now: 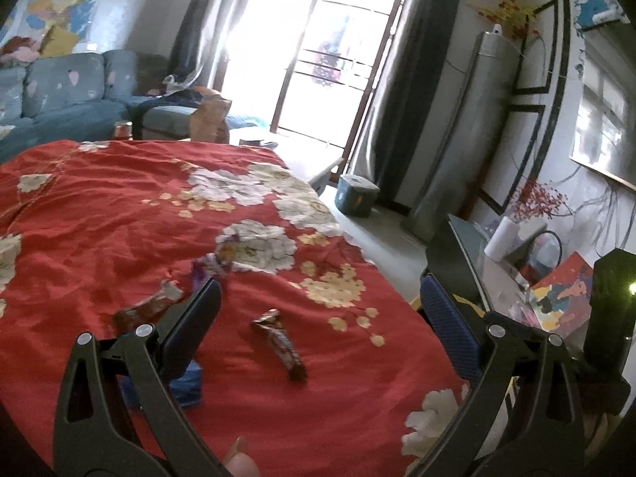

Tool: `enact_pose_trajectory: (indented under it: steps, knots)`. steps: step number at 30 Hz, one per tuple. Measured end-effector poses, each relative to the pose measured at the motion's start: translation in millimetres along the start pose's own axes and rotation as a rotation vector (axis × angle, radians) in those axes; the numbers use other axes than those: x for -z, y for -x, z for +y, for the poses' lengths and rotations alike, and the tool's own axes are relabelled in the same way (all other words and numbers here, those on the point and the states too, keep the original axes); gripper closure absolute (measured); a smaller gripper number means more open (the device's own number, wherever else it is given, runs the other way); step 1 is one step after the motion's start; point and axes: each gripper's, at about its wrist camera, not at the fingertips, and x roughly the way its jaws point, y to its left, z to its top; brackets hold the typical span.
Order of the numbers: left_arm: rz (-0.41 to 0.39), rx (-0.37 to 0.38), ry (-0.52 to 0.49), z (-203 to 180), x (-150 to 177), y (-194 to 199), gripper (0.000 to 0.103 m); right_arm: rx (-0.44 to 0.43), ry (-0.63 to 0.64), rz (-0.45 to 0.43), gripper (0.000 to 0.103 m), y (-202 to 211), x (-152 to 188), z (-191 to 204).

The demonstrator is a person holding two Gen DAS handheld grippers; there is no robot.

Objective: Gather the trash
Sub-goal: 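Move both tools back over the remaining wrappers on the bedspread, then grasp the blue cloth with the left gripper while the right grasps a silver wrapper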

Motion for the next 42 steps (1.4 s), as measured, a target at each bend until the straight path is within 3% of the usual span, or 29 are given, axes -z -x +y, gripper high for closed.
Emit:
enact_pose_trajectory:
  steps: [13, 23, 34, 37, 42]
  knots:
    - [-0.018, -0.124, 0.087, 53.7, -4.7, 17.1, 0.011, -0.069, 0.103, 0.04, 0.031, -26.6, -3.9, 42.9]
    - [0.018, -0.2, 0.148, 89.0, 3.9, 19.6, 0.011, -0.124, 0.192, 0.13, 0.031, -65.7, 3.8, 76.4]
    - [0.125, -0.216, 0.229, 125.8, 27.8, 6.4, 0.011, -0.146, 0.221, 0.253, 0.054, -114.1, 20.8, 89.1]
    - [0.158, -0.202, 0.25, 130.1, 36.3, 1.5, 0.018, -0.147, 0.215, 0.283, 0.062, -124.5, 26.7, 88.8]
    - [0.208, -0.175, 0.256, 128.5, 45.7, -8.2, 0.024, -0.142, 0.204, 0.298, 0.083, -129.5, 35.4, 84.6]
